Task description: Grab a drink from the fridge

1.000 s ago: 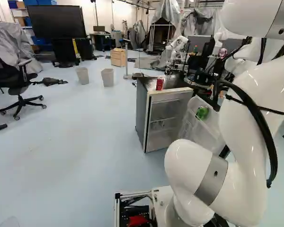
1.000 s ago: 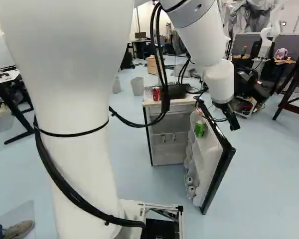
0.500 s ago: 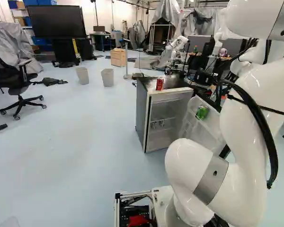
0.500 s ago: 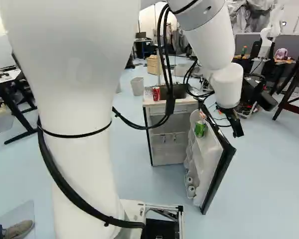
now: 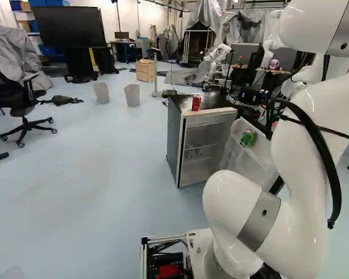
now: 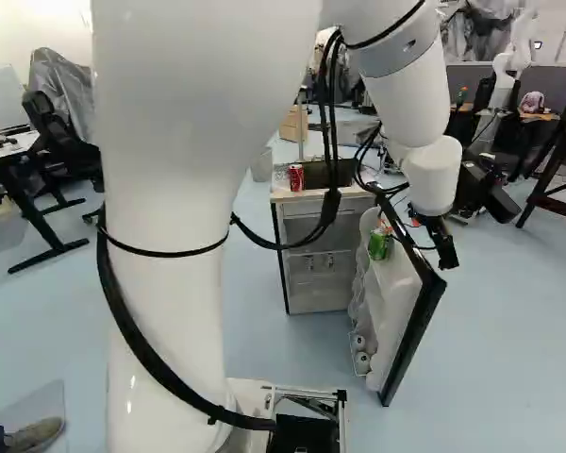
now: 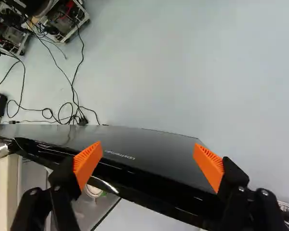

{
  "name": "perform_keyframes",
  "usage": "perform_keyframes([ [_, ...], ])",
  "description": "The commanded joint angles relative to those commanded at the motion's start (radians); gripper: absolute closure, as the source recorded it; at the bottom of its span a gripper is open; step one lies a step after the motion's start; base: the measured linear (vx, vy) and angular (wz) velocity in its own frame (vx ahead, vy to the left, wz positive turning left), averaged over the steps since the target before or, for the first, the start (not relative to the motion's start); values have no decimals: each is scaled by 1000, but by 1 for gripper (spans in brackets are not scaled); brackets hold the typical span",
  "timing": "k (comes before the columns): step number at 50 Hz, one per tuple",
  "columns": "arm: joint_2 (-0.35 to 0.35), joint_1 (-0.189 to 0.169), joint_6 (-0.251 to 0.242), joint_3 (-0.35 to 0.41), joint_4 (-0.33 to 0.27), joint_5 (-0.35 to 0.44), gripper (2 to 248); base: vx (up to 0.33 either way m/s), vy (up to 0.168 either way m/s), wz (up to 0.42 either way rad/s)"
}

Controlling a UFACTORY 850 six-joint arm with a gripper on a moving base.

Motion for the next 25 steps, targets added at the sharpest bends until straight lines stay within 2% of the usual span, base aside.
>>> perform_keyframes([
  [25, 2, -2, 0, 10, 0, 0, 3, 0, 0, 0],
])
